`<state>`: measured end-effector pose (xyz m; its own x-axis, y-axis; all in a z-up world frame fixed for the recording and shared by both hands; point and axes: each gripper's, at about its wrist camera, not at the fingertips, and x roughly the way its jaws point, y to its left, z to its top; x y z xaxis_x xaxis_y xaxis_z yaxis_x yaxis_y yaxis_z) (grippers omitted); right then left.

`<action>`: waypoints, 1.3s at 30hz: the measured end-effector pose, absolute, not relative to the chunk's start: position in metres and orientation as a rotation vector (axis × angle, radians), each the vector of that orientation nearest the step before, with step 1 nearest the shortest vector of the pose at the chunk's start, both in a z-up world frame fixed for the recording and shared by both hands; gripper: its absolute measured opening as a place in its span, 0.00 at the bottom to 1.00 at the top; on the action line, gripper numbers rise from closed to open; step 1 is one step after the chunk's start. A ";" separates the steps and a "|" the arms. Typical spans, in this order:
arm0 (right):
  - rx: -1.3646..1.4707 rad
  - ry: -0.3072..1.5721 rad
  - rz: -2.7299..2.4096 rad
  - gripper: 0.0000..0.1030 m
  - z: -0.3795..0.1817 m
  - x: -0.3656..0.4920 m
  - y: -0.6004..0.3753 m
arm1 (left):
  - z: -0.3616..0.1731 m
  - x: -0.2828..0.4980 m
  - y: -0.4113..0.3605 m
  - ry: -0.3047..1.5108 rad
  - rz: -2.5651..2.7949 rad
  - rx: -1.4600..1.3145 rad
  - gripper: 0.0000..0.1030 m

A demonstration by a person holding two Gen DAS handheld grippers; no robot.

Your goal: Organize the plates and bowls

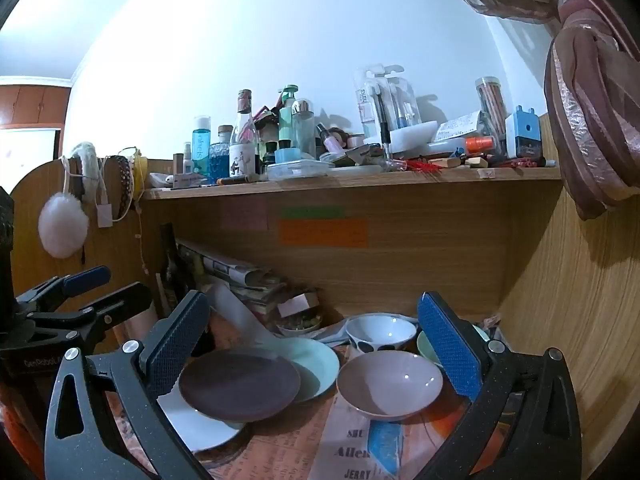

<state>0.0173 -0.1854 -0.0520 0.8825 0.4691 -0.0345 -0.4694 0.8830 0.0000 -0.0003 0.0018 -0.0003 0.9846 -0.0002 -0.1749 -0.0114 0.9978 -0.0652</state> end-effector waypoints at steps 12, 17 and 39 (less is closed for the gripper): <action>-0.016 0.033 0.498 1.00 -0.054 0.011 -0.185 | -0.002 0.003 -0.001 0.190 0.005 -0.039 0.99; -0.001 0.042 0.498 1.00 -0.053 0.017 -0.185 | -0.005 0.003 -0.005 0.185 0.007 -0.035 0.99; 0.012 0.050 0.493 1.00 -0.053 0.017 -0.189 | -0.007 0.006 -0.010 0.191 -0.019 -0.034 0.99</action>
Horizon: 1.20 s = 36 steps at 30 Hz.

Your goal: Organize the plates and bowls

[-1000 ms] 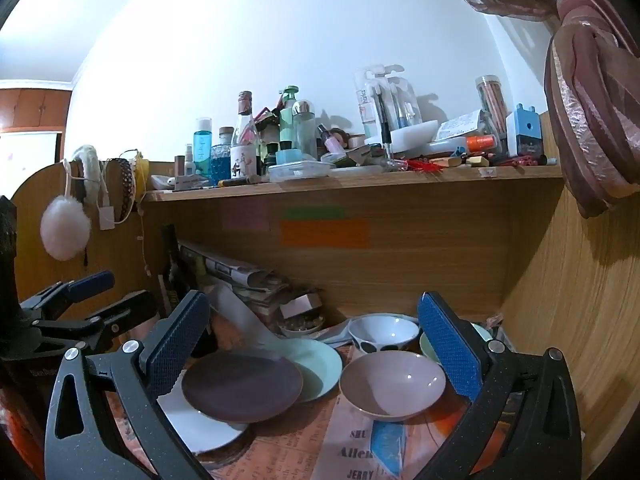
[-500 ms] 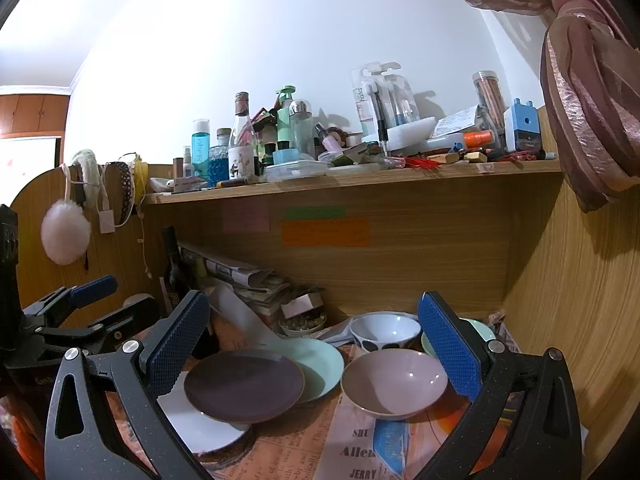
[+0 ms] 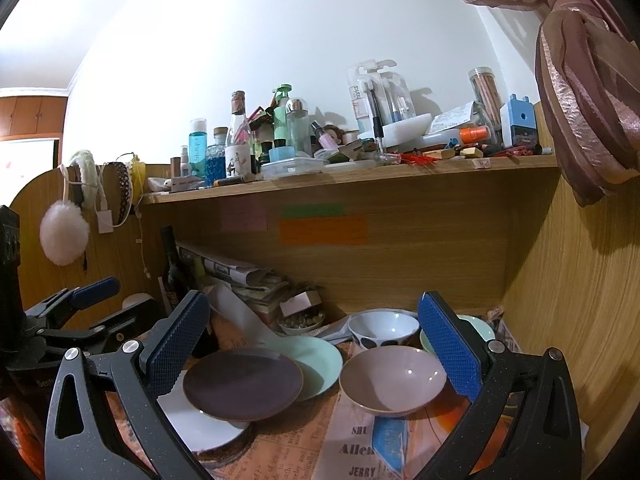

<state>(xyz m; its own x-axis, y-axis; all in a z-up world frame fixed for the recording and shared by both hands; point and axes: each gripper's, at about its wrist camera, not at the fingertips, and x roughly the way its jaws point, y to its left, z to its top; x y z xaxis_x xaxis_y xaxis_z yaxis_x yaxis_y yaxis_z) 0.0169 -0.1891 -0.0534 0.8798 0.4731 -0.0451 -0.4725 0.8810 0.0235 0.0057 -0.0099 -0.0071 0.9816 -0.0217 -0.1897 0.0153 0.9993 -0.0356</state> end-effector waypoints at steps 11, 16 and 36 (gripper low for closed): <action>0.012 0.053 0.494 1.00 -0.054 0.017 -0.189 | -0.007 0.008 -0.011 0.198 -0.022 -0.038 0.99; 0.011 0.051 0.492 1.00 -0.054 0.016 -0.189 | -0.007 0.007 -0.013 0.194 -0.019 -0.036 0.99; 0.018 0.043 0.496 1.00 -0.054 0.012 -0.189 | -0.006 0.003 -0.014 0.186 -0.014 -0.037 0.99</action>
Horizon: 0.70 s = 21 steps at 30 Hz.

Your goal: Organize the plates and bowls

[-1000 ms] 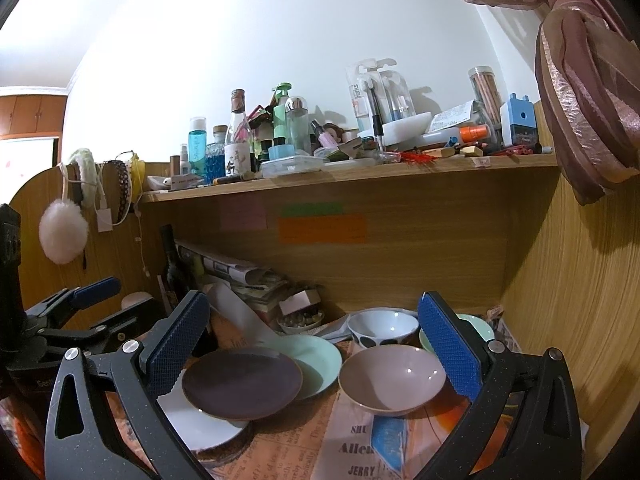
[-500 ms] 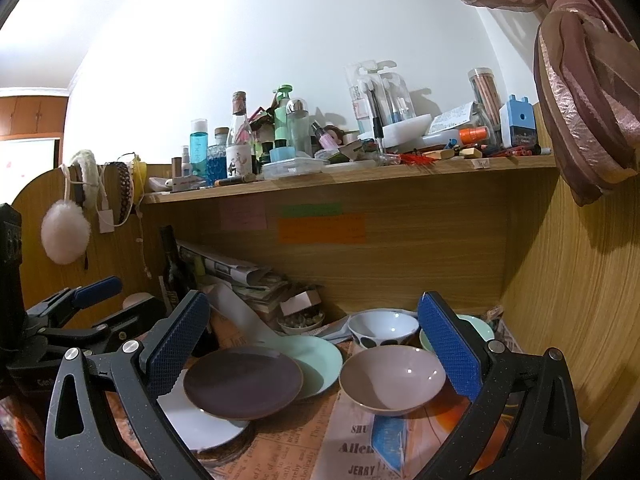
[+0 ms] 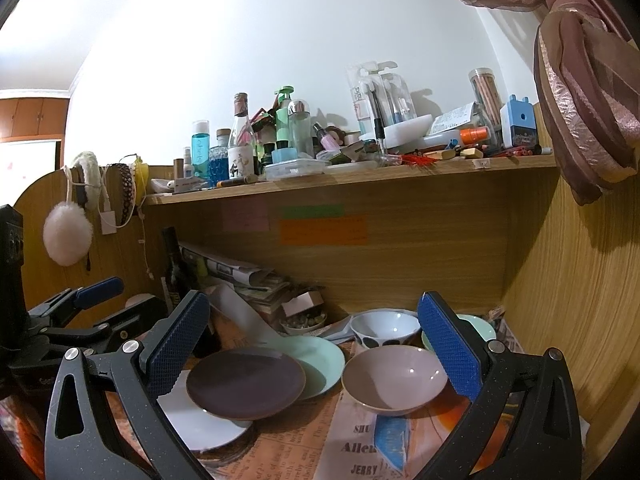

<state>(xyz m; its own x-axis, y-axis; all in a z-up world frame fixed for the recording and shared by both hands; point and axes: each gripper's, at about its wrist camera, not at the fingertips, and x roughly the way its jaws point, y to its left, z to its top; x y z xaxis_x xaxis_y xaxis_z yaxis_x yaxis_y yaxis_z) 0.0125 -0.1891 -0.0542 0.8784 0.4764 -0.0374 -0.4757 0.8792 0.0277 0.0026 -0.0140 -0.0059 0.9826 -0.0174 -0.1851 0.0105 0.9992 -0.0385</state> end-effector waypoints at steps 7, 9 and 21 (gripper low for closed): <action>0.016 0.052 0.496 1.00 -0.055 0.013 -0.187 | -0.008 0.004 -0.010 0.189 -0.008 -0.048 0.99; 0.013 0.055 0.492 1.00 -0.057 0.015 -0.185 | -0.010 0.006 -0.007 0.193 -0.005 -0.053 0.99; 0.006 0.145 0.524 1.00 -0.086 0.048 -0.164 | -0.042 0.031 0.018 0.322 0.075 -0.042 0.99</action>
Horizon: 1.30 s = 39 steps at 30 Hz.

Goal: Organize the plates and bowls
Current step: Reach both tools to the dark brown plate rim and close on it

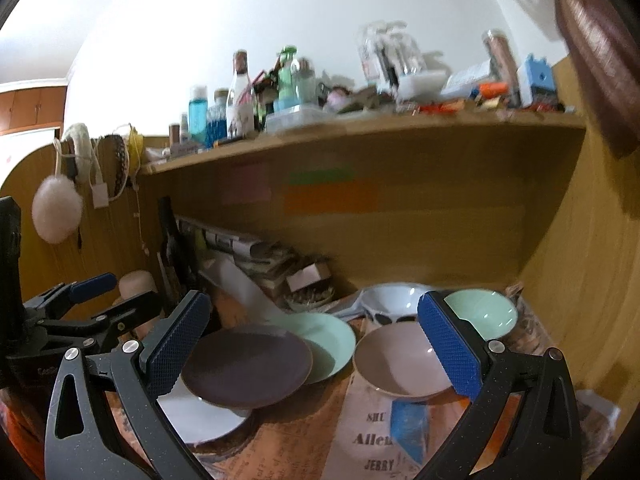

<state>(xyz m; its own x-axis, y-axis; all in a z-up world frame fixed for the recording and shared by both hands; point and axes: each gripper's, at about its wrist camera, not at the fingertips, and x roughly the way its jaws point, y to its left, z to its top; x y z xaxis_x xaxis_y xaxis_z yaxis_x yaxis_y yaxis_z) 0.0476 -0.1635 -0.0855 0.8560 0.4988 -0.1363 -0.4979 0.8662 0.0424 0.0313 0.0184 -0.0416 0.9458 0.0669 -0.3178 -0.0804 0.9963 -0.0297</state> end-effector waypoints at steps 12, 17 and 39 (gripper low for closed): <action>-0.069 0.363 0.560 1.00 -0.130 0.100 -0.125 | -0.098 0.071 0.085 0.559 0.132 -0.120 0.99; -0.058 0.464 0.574 1.00 -0.149 0.122 -0.114 | -0.115 0.087 0.104 0.644 0.148 -0.147 0.99; -0.091 0.736 0.577 0.46 -0.192 0.180 -0.070 | -0.157 0.150 0.144 0.835 0.056 -0.188 0.82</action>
